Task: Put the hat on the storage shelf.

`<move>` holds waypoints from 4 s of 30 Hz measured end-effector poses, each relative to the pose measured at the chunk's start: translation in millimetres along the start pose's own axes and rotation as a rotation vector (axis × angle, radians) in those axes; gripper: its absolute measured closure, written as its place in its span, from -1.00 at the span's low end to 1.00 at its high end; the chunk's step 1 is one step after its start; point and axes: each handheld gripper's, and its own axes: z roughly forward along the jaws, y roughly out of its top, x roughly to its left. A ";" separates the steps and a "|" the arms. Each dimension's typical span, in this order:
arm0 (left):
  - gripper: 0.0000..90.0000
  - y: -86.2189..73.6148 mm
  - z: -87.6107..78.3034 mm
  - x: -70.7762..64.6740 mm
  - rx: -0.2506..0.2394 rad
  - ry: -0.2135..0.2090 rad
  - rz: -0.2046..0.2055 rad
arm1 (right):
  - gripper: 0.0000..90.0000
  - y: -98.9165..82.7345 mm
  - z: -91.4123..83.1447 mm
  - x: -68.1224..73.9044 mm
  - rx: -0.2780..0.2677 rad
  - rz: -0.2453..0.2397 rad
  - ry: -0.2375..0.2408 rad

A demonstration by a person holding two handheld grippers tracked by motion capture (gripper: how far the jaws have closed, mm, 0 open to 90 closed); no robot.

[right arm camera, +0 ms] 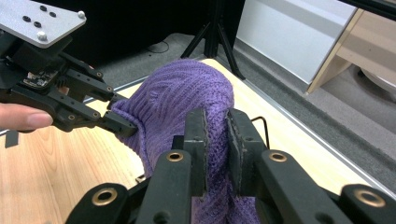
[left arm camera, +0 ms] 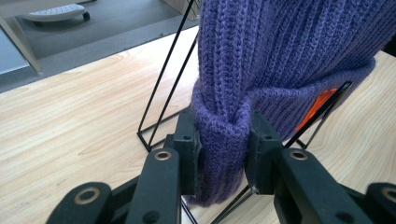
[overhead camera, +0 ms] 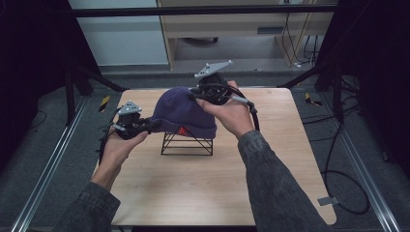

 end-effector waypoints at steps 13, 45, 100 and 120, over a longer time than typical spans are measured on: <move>0.53 -20.8 9.8 1.1 0.036 -0.005 -0.012 | 0.75 -22.0 14.7 4.1 0.075 0.003 0.013; 0.51 -63.1 30.8 9.4 0.113 -0.007 -0.030 | 0.64 -40.9 52.7 16.1 0.182 0.009 0.039; -0.73 -106.6 0.1 11.2 0.121 0.122 -0.117 | 0.02 -100.8 -27.6 -12.2 0.139 0.135 -0.073; -0.87 -139.7 -4.0 18.9 0.173 0.173 -0.115 | -0.63 -166.6 -57.2 -27.2 0.135 0.229 -0.160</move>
